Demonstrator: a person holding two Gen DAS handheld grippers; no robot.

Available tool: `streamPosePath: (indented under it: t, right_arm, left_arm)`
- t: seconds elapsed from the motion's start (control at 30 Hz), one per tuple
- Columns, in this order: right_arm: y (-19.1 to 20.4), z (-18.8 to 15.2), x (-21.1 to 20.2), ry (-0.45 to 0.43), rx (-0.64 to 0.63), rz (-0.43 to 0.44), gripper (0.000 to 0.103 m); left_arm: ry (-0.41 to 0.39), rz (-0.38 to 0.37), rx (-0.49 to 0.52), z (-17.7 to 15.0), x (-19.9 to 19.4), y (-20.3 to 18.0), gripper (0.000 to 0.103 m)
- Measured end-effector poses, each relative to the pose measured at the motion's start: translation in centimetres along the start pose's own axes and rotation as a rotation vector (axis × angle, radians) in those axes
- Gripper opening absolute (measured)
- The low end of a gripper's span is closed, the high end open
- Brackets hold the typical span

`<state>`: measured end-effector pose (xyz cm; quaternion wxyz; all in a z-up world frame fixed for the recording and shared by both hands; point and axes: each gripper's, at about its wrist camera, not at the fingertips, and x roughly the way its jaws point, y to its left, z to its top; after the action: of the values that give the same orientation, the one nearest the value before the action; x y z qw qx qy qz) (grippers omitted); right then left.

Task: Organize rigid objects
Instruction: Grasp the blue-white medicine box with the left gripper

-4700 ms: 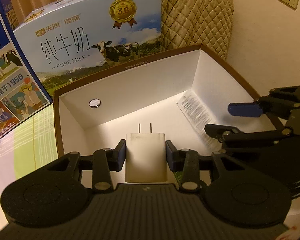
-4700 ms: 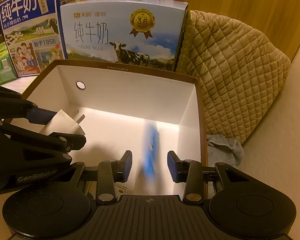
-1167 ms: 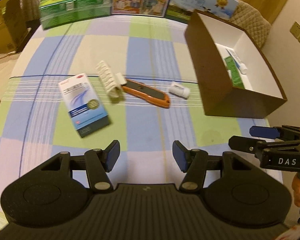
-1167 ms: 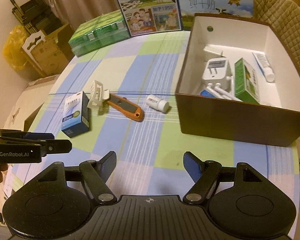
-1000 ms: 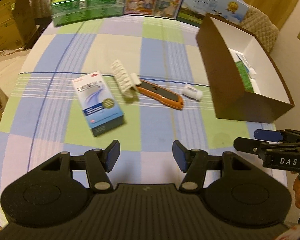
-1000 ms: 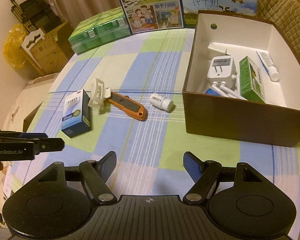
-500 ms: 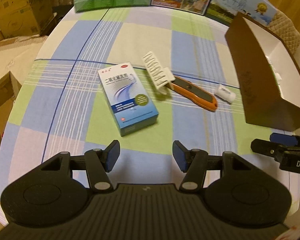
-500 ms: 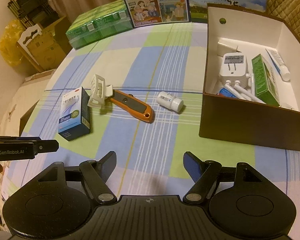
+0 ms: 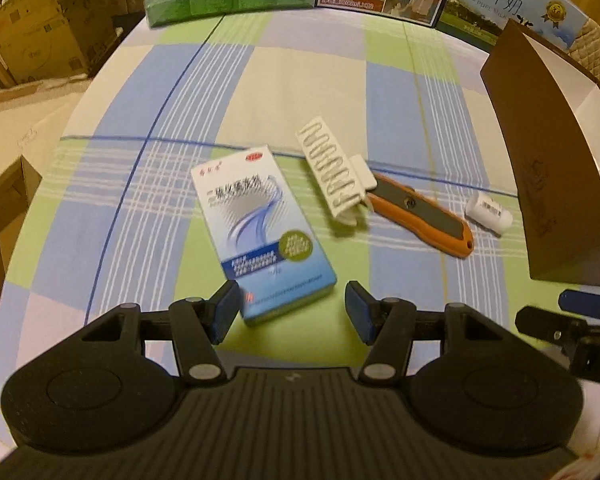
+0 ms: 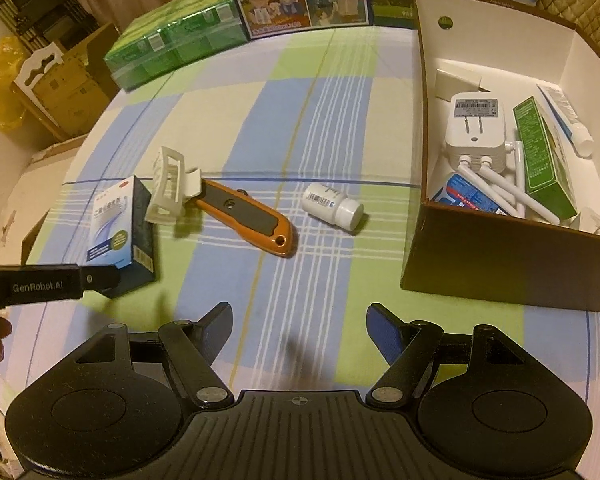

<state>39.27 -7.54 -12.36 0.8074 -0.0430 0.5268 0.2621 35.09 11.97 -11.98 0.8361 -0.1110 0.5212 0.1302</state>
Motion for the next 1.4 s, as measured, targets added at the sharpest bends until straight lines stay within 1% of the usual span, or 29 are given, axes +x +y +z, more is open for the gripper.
streamPosePath:
  t: [0.1,0.2,0.37,0.53,0.73,0.87,1.0,1.13,1.17,1.4]
  right_arm:
    - [-0.3,0.2,0.4,0.009,0.008,-0.002,0.072]
    - [-0.5,0.3,0.9,0.022,0.016,-0.009,0.072]
    - [-0.5,0.3,1.4,0.034,0.015,-0.011,0.072]
    - [-0.7,0.5,1.6,0.043,0.021,-0.015,0.072]
    - [-0.8,0.6,1.9,0.053,0.023,-0.017,0.072]
    - [-0.7,0.6,2.0,0.057,0.019,-0.016,0.072]
    - [-0.5,0.6,2.2,0.061,0.013,-0.014,0.072]
    - [0.0,0.8,2.4,0.065,-0.002,-0.01,0.072]
    - [0.1,0.8,2.4,0.065,-0.005,-0.009,0.072]
    - [0.6,1.3,2.5,0.052,-0.016,-0.006,0.072]
  left_arm:
    - [-0.013,0.019,0.021,0.4,0.4,-0.6,0.054]
    - [-0.021,0.074,0.06,0.6,1.5,-1.3,0.054]
    - [-0.042,0.123,0.107,0.5,2.1,-1.6,0.057]
    - [-0.051,0.136,0.092,0.5,2.0,0.1,0.058]
    - [-0.037,0.152,0.062,0.3,1.8,2.9,0.062]
    - [-0.016,0.134,0.047,0.2,1.7,4.5,0.061]
    - [-0.044,0.115,0.072,0.7,1.1,5.1,0.061]
    - [-0.06,0.094,0.091,1.8,1.3,5.5,0.063]
    - [-0.056,0.086,0.096,2.1,1.5,5.6,0.064]
    - [-0.01,0.066,0.111,3.5,3.6,5.8,0.065]
